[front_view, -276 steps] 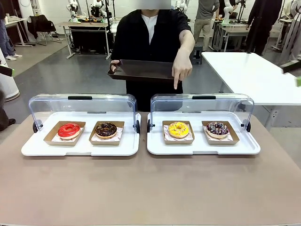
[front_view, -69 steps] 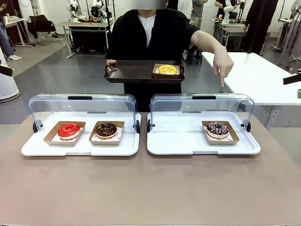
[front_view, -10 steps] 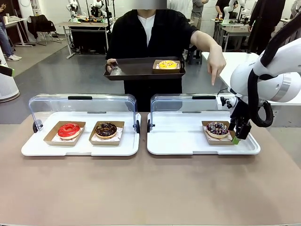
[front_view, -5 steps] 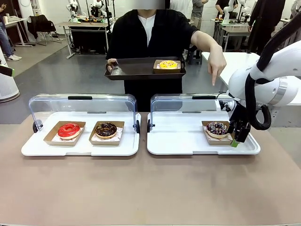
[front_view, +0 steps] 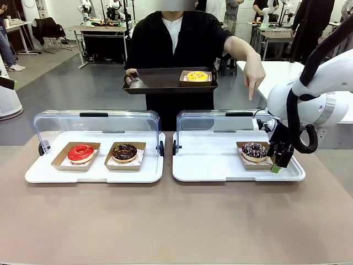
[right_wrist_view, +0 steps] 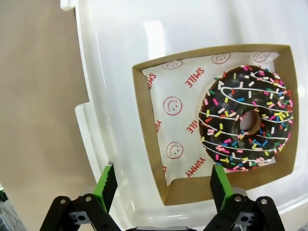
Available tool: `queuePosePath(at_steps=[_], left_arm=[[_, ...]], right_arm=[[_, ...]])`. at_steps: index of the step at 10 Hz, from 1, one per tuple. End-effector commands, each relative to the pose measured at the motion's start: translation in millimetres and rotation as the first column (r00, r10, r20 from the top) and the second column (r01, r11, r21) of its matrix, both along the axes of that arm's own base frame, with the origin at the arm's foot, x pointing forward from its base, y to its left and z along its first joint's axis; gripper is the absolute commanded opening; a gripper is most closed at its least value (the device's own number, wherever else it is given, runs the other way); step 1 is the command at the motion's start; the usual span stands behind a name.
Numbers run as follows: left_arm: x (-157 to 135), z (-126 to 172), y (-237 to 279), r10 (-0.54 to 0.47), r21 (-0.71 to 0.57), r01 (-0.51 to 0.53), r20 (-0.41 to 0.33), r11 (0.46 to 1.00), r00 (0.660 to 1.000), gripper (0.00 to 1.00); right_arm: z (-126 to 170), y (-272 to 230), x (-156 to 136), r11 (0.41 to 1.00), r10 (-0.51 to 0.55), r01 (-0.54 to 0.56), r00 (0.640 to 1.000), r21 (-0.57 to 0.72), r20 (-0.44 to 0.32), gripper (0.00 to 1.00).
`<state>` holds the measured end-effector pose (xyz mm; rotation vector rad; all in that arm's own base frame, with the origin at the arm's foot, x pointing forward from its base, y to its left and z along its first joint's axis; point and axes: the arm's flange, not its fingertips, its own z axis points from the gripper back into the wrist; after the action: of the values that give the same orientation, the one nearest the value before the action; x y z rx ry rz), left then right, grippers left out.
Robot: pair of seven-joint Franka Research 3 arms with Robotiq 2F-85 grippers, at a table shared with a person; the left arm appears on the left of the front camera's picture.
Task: Provide the desired donut to the person.
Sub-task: Pick up and lift the Paper togo box containing the Donut pointed at by the person.
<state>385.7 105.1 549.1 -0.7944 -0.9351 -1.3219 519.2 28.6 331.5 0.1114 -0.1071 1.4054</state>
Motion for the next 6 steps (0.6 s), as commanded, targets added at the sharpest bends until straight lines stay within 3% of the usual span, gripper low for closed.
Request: queuePosePath(at_steps=[1,6], left_arm=[[-0.5,2.1,-1.3,-0.004,-0.015,0.004,0.004,1.0,1.0,1.0],[-0.5,2.1,-1.3,-0.004,-0.015,0.004,0.004,1.0,1.0,1.0]], right_arm=[[-3.2,-0.4,-0.5,0.999,-0.01,0.01,1.0,-0.03,0.03,1.0],[-5.9,-3.2,-0.9,0.998,-0.026,0.028,0.999,-0.051,0.029,1.0]])
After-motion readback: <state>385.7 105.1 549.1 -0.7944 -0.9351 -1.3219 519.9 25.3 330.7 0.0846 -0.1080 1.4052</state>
